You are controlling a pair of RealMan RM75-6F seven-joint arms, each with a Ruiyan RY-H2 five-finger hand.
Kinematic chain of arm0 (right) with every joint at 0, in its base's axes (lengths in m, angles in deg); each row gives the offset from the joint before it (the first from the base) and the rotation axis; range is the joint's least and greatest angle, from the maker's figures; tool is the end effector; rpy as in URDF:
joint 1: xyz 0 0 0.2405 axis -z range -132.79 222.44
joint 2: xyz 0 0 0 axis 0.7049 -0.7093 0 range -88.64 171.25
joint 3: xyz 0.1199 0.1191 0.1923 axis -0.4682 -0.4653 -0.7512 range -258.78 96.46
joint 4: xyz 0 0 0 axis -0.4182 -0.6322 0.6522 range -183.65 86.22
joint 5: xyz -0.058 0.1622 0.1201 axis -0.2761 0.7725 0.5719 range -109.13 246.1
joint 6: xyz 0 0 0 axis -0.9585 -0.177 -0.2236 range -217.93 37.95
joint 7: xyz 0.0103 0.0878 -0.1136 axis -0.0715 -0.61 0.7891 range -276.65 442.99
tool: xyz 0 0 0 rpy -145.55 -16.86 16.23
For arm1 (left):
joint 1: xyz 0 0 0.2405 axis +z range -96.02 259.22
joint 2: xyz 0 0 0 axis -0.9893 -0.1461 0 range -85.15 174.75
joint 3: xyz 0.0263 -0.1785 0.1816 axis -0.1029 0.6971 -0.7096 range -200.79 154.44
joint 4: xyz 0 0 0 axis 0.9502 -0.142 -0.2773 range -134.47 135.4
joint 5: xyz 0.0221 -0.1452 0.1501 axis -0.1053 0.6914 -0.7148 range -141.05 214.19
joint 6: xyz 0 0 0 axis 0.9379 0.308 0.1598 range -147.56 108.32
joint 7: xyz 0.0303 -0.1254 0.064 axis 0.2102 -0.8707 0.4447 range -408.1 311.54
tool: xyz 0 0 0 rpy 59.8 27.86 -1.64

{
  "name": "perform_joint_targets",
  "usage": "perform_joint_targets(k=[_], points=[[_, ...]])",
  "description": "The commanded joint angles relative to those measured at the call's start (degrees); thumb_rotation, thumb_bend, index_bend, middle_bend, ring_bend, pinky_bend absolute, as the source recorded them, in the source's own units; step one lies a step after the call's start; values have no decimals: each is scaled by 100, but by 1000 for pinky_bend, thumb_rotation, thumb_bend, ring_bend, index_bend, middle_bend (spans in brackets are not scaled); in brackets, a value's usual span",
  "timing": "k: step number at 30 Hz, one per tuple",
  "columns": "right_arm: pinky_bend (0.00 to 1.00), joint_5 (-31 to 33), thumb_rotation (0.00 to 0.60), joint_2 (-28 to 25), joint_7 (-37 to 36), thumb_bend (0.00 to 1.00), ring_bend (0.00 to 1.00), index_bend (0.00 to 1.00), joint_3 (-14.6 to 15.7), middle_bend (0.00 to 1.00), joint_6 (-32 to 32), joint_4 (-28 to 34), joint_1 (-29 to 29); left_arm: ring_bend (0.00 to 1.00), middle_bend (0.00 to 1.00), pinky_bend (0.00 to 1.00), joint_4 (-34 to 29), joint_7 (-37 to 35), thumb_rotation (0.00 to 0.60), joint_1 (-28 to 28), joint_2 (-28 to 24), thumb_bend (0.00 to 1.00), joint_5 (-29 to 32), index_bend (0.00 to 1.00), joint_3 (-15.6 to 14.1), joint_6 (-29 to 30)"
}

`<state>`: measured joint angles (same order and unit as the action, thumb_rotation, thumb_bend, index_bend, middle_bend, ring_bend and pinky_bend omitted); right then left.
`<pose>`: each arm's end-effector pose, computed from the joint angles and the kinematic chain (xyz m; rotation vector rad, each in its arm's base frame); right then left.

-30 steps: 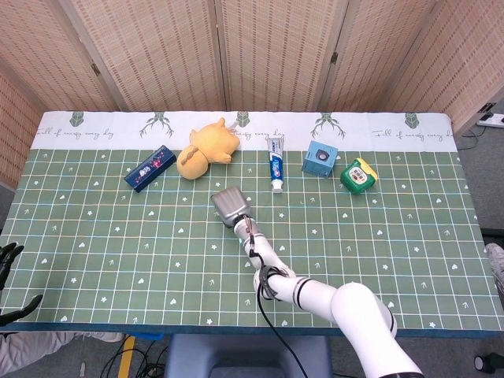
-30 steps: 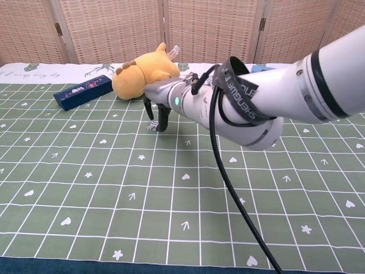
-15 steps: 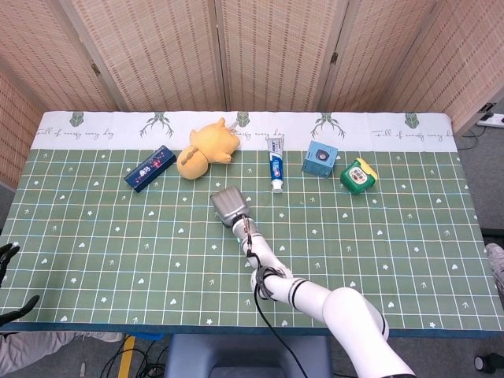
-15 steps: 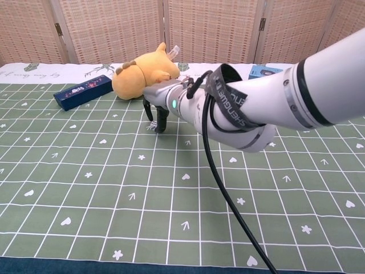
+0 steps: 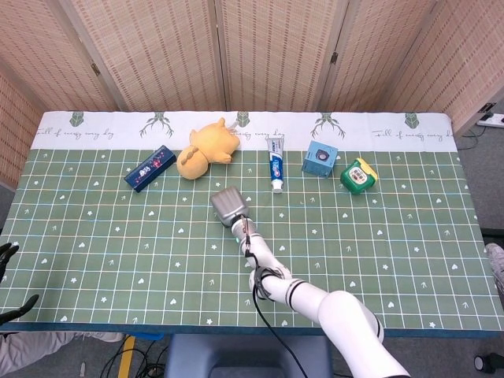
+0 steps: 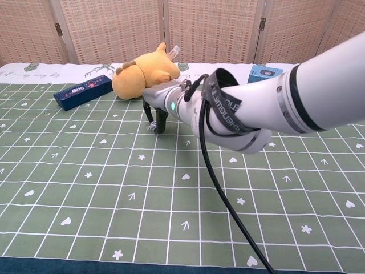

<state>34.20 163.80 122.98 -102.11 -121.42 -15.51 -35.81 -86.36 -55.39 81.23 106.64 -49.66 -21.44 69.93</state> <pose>0.0163 -0.4306 -0.1548 2.0362 -0.7661 0.6693 -0.3405 0.1521 0.1899 -1.3112 -0.8875 -0.8815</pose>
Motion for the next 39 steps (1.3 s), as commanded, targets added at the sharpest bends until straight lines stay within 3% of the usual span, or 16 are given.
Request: perform_joint_targets(k=[1,10,16,20,25,33,39], points=[[1000,-64,600,25,-56,289,1000,517,-17,1000,1,-32,0,90,114,183,7,-6,600,5,4,204,3,130,2,3],[1000,-297,600,26,-202,308,1000,627,-35,1000,-15,-46,56,90,114,183,31,-26,600,20,16,204,11,130,1,-1],[1000,-627,600,-343,-391,309,1000,678,11,1000,-273,542,282,90,114,183,18,-24,600,19,10,204,-18,130,7,18],[1000,-881,600,-824,-451,308,1000,686,134,1000,-585,1342,580,90,114,183,-5,-24,600,21,-3,204,-36,130,13,39],[1000,-1140,600,-1738,-535,308,1000,693,385,1000,-989,2775,1146,91,114,183,-32,-34,600,36,-14,204,-84,130,8,90],[1000,-1403,600,-3156,-481,308,1000,695,960,1000,-1557,4708,1938,91,114,183,-172,60,600,-3,-29,204,-210,130,0,117],[1000,-1608,600,-3779,-596,308,1000,705,1314,1000,-1805,5366,2353,90,114,183,-336,222,600,-93,-28,205,-330,130,5,78]])
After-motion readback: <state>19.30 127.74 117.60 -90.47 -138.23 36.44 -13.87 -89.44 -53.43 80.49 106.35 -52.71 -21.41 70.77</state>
